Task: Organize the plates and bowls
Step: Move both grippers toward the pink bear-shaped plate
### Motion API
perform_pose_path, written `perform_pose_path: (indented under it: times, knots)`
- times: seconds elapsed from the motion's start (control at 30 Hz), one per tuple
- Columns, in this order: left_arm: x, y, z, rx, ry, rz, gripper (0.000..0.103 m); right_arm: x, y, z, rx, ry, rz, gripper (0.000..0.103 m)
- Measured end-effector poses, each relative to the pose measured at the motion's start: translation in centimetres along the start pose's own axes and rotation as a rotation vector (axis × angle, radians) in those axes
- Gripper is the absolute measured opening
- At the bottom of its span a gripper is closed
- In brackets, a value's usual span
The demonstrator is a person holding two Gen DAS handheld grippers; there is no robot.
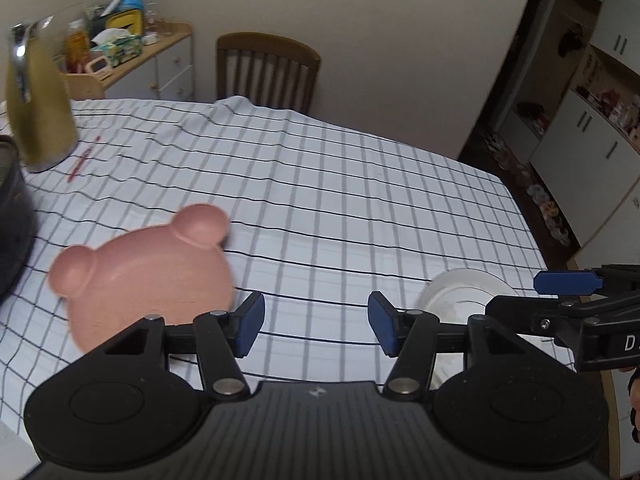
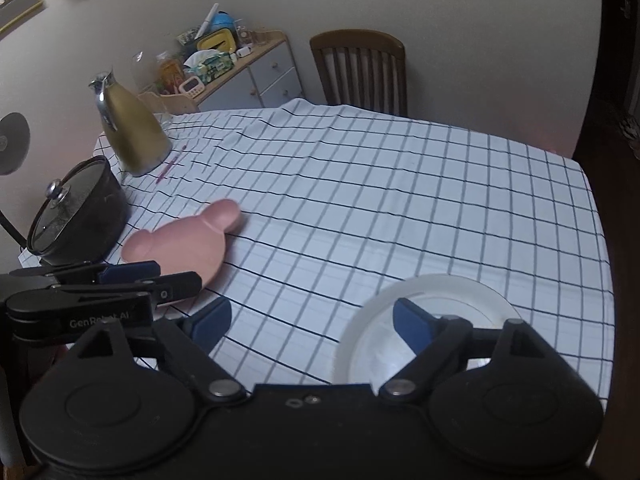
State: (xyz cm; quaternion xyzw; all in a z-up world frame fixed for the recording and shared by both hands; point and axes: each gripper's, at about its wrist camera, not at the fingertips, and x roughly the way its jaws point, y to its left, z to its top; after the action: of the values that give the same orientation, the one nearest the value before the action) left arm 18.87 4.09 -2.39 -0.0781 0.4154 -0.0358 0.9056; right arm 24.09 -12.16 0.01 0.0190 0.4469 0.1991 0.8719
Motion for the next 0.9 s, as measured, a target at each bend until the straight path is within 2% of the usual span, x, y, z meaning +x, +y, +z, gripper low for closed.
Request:
perform_pose_path:
  times: [0.1,0.23,0.37,0.47,0.9]
  knots:
    - [-0.5,2.2,0.0,-0.028,-0.018,0.033,0.063,1.2,2.0,0.6,-0.022,-0.016,0.001,0.096]
    - [-0.9,4.8,0.0,-0.046,-0.043,0.068,0.063,2.8,4.6,1.2,-0.064,-0.049,-0.018,0.101]
    - [-0.8,7.3,-0.1,-0.081,-0.069,0.125,0.077,5.1,6.6,1.9,-0.081,-0.053,-0.009,0.102]
    - [-0.4,9.2,-0.1,-0.106,-0.076,0.159,0.078,7.0,7.7,2.4,-0.085,-0.031,0.007,0.102]
    - [4.6,17.4,-1.1,-0.284,0.045,0.254,0.078,16.0,11.2,4.2,-0.156,0.095,-0.011,0.100]
